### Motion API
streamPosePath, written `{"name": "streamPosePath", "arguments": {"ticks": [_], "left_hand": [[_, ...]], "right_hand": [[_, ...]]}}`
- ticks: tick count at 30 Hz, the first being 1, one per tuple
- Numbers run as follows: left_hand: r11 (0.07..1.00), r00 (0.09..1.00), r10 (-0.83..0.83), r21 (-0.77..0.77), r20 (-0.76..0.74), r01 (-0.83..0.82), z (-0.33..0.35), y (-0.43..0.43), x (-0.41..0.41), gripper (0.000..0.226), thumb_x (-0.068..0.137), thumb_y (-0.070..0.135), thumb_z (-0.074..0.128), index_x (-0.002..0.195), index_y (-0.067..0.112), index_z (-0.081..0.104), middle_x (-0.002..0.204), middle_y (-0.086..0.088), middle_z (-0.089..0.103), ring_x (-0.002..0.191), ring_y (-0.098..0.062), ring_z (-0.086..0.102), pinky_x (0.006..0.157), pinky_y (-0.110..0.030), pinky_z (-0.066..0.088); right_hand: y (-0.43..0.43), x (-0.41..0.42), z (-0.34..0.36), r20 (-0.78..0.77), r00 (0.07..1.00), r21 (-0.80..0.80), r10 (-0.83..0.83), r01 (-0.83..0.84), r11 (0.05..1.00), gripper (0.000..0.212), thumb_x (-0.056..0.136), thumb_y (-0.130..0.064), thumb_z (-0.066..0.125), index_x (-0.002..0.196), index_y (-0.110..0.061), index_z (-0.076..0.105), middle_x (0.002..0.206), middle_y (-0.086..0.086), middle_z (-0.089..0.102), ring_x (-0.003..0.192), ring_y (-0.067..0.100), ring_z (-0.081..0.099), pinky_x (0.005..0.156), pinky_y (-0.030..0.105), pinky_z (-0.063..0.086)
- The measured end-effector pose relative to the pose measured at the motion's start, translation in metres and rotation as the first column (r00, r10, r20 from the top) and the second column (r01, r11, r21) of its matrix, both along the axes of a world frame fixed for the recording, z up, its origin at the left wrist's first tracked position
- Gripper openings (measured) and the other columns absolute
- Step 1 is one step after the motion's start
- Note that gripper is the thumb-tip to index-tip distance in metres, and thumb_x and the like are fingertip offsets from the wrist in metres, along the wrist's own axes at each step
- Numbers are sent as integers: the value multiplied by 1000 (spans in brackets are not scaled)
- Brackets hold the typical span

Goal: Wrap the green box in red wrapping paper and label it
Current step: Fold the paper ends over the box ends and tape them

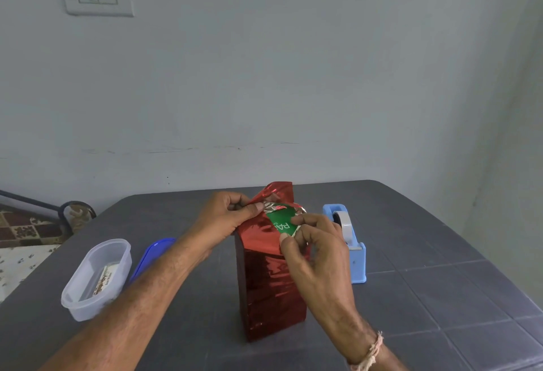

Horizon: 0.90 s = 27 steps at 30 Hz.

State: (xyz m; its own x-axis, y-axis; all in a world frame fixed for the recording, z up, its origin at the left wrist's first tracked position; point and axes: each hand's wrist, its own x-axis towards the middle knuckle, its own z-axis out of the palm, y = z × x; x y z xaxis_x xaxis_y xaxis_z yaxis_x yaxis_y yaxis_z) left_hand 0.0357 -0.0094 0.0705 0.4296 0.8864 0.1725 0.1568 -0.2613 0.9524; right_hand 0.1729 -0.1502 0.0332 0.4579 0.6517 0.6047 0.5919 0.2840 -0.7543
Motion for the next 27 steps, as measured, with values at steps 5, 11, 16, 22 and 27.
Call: {"name": "streamPosePath", "arguments": {"ticks": [5,11,16,22,27], "left_hand": [[1000,1000,22,2,-8,-22,-4,2,-1,19,90,24,78,94,5,76,93,-17,78,78,-22,72,70,-31,55],[999,997,38,-18,-65,-39,-2,5,0,22,88,29,80,95,8,76,92,-13,78,80,-22,73,70,-33,56],[994,992,100,-41,-82,-103,1,4,2,32,85,24,84,107,14,64,100,-9,72,77,-14,69,56,-24,53],[914,978,176,386,-108,-121,-1,1,4,31,80,19,87,85,20,57,100,-4,61,77,-3,64,64,-24,54],[761,942,288,639,-172,-116,2,-6,3,28,76,30,89,81,30,61,86,13,48,80,1,49,67,-20,36]], "right_hand": [[-1,0,-1,43,999,2,-11,11,1000,43,80,-6,75,54,-26,47,103,-19,65,109,2,52,81,4,38],[-1,4,-4,114,993,-16,14,-12,1000,37,81,-12,80,58,-22,54,108,-18,63,111,0,52,81,4,40],[2,7,-8,133,991,-22,26,-23,999,36,84,-23,81,60,-25,54,112,-26,58,114,1,50,78,11,45],[3,9,-13,142,989,-17,48,-46,999,31,87,-35,79,66,-27,58,119,-27,53,121,4,47,84,22,50],[4,8,-15,148,988,3,37,-38,999,30,87,-37,79,67,-31,57,120,-27,53,122,2,45,84,15,46]]}}
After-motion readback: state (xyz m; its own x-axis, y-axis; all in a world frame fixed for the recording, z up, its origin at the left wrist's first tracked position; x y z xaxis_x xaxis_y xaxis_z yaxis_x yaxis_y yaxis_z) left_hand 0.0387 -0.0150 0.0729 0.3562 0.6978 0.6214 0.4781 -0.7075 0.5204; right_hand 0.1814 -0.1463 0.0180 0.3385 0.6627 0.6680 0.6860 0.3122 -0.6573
